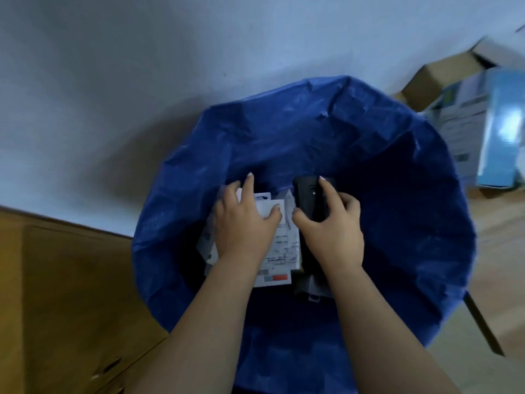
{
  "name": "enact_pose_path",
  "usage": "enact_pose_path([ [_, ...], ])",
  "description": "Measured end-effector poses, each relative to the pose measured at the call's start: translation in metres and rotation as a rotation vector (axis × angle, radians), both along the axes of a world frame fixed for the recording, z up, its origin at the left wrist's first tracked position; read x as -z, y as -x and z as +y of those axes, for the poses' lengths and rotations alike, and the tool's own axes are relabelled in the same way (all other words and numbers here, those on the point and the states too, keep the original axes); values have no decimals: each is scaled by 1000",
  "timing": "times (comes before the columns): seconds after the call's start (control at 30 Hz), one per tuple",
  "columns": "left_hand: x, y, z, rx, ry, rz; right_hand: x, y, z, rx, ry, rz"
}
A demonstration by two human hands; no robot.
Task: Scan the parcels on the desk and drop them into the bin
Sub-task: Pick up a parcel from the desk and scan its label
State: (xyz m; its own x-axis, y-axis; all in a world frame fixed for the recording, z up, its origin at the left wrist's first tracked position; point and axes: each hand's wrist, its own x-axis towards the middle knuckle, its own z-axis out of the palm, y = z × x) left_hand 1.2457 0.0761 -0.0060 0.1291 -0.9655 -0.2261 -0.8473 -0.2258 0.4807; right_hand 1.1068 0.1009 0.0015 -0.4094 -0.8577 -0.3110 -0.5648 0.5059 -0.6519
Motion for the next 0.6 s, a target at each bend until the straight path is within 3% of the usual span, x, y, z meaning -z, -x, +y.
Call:
enact_pose_path([
  [0.27,-55,87,18,246,51,-7,-64,90,50,176,110,76],
  [0.6,-122,265,88,503,192,1,-124,248,137,383,268,85],
])
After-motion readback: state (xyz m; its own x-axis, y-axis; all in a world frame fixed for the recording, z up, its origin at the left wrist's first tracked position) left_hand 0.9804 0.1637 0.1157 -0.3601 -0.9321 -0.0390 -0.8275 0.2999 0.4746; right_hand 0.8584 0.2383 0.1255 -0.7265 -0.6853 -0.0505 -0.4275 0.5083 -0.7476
